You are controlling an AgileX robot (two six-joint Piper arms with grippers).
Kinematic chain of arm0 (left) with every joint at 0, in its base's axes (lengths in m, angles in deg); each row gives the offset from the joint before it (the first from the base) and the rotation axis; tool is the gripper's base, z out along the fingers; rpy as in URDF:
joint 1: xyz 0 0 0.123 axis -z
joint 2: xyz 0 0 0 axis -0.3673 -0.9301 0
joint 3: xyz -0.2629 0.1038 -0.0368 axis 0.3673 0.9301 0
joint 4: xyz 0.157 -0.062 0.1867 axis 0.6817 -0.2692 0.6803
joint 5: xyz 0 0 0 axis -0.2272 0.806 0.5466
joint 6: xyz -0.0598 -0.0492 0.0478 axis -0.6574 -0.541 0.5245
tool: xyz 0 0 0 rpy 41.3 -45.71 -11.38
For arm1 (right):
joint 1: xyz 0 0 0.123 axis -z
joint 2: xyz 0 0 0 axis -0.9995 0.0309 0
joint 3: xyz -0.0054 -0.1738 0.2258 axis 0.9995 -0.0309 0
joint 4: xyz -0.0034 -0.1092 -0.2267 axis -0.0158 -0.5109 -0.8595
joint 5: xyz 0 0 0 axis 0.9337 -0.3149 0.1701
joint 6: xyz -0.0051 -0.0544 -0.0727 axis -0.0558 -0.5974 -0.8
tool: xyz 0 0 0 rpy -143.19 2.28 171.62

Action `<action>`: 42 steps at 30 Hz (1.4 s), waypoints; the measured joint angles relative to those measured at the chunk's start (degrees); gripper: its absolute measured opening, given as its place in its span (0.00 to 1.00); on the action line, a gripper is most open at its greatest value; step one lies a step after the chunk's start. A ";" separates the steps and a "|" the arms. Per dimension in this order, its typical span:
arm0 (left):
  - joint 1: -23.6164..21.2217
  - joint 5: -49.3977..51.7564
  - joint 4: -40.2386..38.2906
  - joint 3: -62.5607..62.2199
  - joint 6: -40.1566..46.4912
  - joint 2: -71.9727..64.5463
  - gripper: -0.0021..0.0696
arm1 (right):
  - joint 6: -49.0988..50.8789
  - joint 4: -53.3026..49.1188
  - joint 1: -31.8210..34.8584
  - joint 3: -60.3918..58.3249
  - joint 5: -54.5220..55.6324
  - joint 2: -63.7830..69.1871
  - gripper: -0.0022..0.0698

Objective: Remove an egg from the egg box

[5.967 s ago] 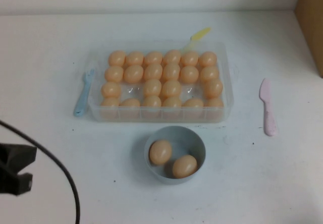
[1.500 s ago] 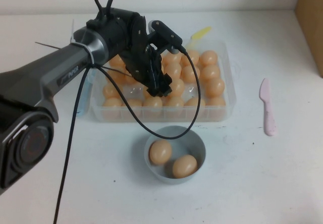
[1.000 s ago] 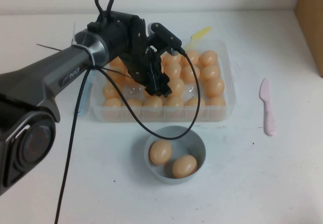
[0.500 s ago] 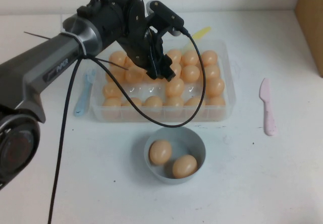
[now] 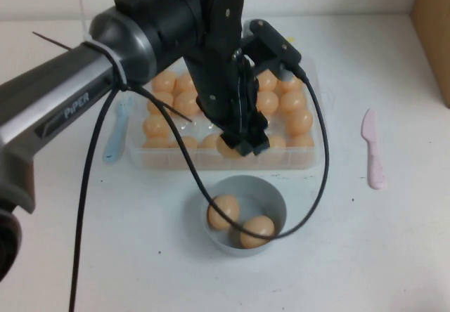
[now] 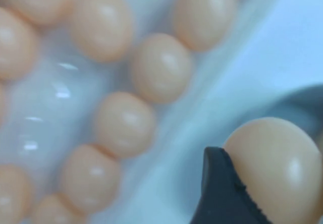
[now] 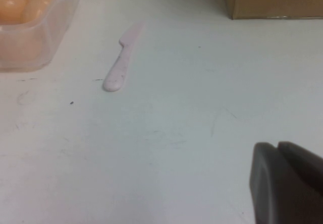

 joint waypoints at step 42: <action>3.52 -44.38 -6.90 43.49 0.76 24.94 0.09 | 0.00 0.00 0.00 0.00 -0.03 0.00 0.01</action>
